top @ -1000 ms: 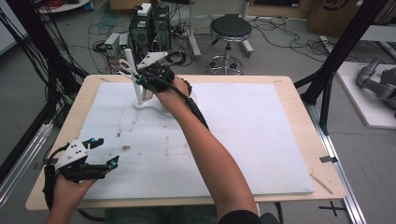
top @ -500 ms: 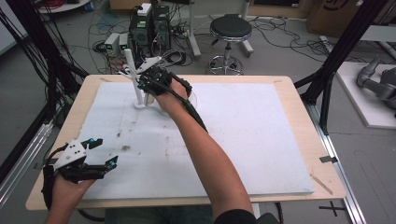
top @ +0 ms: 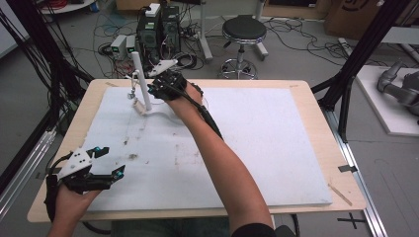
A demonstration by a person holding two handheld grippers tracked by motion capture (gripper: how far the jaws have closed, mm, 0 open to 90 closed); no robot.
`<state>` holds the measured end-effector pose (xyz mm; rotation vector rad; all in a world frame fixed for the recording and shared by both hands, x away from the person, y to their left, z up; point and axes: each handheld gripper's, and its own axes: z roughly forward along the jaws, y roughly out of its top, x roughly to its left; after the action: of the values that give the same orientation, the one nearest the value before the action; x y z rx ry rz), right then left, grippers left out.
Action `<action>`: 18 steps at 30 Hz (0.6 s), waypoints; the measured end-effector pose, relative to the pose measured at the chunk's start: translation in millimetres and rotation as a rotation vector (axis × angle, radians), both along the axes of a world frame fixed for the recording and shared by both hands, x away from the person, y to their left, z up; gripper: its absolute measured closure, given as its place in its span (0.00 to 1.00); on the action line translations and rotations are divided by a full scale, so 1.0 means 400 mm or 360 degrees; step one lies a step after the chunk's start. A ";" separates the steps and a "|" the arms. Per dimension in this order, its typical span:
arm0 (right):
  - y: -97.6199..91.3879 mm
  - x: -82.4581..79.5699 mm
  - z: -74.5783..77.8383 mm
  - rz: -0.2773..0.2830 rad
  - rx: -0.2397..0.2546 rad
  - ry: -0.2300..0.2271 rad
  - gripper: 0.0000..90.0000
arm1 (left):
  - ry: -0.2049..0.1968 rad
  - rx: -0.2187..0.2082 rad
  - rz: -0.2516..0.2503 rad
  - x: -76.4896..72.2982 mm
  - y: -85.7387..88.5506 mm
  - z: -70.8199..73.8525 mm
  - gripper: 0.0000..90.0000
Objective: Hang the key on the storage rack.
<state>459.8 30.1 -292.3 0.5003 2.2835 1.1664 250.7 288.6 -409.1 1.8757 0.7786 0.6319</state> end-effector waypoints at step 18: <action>-0.295 -0.080 0.037 -0.0143 0.0154 -0.0078 0.45 | 0.0030 -0.0023 -0.0075 0.095 -0.057 -0.009 0.19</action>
<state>427.7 -87.8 -277.4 0.5980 2.1486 1.2351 288.9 266.0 -412.6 1.8838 0.7472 0.5782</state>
